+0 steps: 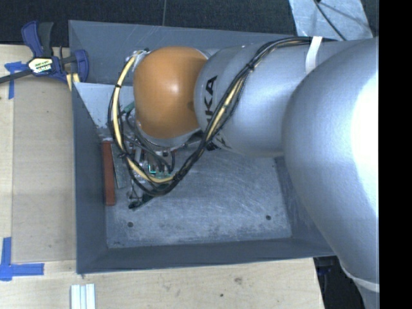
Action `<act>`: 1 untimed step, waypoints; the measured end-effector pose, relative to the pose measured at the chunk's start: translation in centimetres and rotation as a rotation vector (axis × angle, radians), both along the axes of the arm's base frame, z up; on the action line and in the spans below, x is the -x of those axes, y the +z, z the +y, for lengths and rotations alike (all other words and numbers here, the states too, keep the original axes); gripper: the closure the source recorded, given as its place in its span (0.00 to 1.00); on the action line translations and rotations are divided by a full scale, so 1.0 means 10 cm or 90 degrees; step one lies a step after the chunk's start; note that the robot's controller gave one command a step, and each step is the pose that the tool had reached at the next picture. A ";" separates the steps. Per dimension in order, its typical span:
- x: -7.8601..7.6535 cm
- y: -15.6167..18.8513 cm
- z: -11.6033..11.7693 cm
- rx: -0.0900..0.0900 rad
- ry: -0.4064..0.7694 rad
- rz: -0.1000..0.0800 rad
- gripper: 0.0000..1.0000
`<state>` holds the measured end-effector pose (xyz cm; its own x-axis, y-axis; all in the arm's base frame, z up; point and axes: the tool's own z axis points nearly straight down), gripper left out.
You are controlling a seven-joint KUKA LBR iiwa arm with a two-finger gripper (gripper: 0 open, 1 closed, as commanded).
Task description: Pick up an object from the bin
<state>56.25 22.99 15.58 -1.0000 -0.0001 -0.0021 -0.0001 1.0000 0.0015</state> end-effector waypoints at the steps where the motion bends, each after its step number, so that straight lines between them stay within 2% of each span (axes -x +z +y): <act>1: 0.75 -0.83 -0.94 0.003 -0.046 0.006 0.00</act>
Offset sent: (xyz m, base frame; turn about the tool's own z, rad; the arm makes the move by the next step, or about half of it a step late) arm -0.0726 -0.0895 -0.0795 0.0668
